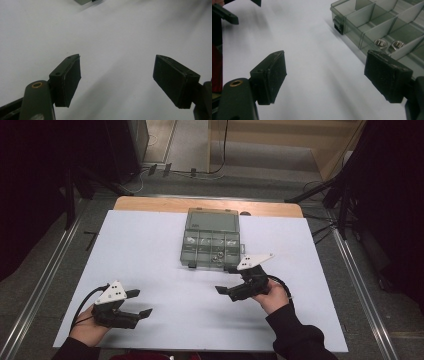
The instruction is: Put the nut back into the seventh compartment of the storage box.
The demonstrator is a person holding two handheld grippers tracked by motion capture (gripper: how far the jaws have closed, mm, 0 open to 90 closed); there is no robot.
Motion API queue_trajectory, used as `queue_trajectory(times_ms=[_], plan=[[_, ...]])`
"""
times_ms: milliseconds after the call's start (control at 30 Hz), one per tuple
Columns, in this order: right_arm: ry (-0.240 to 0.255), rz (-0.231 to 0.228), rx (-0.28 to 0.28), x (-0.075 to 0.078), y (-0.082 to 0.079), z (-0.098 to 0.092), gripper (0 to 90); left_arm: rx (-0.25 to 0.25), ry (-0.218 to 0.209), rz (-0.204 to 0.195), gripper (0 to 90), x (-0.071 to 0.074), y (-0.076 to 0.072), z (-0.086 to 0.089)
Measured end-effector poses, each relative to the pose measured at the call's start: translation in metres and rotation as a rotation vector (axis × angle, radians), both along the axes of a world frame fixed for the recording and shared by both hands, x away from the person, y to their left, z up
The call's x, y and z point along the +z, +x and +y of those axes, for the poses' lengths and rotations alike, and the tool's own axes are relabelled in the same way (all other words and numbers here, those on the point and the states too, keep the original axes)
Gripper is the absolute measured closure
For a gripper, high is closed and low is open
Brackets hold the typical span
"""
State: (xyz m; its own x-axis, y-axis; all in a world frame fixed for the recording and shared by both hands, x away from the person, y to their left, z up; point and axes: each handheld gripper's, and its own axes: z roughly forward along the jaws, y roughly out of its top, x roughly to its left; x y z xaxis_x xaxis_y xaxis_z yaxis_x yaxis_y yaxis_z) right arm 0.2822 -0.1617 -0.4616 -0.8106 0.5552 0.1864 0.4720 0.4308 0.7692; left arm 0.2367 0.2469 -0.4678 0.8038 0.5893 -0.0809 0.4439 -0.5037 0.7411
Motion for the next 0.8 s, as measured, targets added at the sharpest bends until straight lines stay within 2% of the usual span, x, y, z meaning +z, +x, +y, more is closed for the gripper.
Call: queue_trajectory(times_ms=[167, 267, 500, 600, 800], plan=[[0.001, 0.013, -0.007, -0.003, -0.008, -0.006, 19.3, 0.001, -0.021, 0.006, 22.7, 0.001, 0.001, 0.001], [0.000, 0.004, 0.002, -0.003, -0.013, -0.009, 19.3, -0.003, -0.027, 0.004, 22.7, 0.001, 0.002, 0.000], [-0.012, -0.023, 0.015, -0.002, -0.023, -0.019, 19.1, -0.013, -0.032, 0.004, 22.7, 0.001, 0.003, -0.002], [0.001, -0.019, 0.002, -0.002, -0.027, -0.025, 19.0, -0.014, -0.029, 0.005, 22.7, 0.001, 0.003, -0.003], [-0.011, -0.030, -0.008, -0.005, -0.035, -0.036, 19.0, -0.018, -0.025, 0.005, 22.7, 0.001, 0.004, -0.004]])
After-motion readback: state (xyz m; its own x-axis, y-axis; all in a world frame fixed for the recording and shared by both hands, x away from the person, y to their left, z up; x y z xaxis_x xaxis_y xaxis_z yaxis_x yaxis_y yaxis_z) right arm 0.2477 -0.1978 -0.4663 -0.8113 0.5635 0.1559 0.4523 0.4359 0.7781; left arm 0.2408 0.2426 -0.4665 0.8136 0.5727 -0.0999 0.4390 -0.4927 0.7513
